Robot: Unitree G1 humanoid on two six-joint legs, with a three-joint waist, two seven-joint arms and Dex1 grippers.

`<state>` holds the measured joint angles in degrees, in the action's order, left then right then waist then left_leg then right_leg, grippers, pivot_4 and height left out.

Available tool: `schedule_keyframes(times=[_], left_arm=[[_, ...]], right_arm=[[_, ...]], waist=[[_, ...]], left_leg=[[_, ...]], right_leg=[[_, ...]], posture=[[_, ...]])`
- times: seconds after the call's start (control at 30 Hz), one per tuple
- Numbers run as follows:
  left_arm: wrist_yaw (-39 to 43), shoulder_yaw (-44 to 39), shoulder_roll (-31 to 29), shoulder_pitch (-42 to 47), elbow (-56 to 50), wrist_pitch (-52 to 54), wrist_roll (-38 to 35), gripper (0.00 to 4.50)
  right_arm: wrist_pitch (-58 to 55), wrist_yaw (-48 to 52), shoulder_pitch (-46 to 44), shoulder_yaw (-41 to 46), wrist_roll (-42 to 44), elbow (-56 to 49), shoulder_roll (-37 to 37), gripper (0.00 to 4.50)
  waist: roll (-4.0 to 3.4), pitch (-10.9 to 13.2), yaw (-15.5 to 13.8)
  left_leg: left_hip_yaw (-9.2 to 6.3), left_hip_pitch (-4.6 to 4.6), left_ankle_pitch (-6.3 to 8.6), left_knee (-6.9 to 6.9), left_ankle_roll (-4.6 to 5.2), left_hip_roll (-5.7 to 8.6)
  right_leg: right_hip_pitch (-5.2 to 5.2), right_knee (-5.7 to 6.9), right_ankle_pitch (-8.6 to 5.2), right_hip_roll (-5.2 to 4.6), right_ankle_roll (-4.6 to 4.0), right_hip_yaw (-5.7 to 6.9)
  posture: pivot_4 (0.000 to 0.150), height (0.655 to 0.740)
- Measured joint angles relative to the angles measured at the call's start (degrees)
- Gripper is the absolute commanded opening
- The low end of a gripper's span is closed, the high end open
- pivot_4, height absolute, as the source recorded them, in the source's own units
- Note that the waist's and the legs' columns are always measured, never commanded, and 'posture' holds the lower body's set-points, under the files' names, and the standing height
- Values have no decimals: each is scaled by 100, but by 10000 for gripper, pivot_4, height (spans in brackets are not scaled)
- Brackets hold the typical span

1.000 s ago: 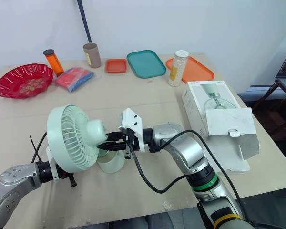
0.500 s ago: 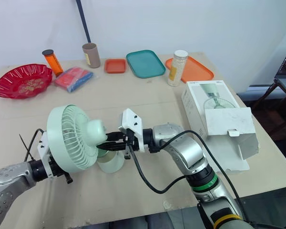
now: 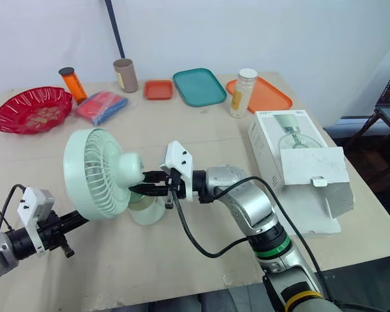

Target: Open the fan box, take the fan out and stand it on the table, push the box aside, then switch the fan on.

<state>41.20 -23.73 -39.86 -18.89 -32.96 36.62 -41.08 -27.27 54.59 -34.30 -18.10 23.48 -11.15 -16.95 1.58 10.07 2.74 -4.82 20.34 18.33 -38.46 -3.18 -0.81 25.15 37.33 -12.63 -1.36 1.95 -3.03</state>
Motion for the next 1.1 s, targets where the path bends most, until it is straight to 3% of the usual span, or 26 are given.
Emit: schedule_keyframes(times=[0.4, 0.73, 1.1], left_arm=[[-94, -402, 17, -395, -257, 2, -81, 764], [0, -604, 16, -884, -368, -7, -87, 764], [-22, -769, 12, -939, -481, 2, -129, 764]], right_arm=[[651, 83, -100, 257, -245, 599, -107, 3408], [1256, 969, -85, 532, -224, 1023, -689, 3408], [1492, 1331, -209, 597, -160, 1461, -648, 3408]], waist=[[0, 0, 0], [0, 0, 0], [0, 0, 0]], left_leg=[[2, 0, 0, 1, 0, -1], [5, -3, 2, 1, 4, -1], [5, -16, 2, 1, 4, -3]], right_leg=[[1, 0, 0, 1, 0, -1], [-2, -3, 0, 2, 0, -2], [-13, -2, 1, 2, -2, -2]], posture=[[1500, 7400], [1500, 7400], [1500, 7400]])
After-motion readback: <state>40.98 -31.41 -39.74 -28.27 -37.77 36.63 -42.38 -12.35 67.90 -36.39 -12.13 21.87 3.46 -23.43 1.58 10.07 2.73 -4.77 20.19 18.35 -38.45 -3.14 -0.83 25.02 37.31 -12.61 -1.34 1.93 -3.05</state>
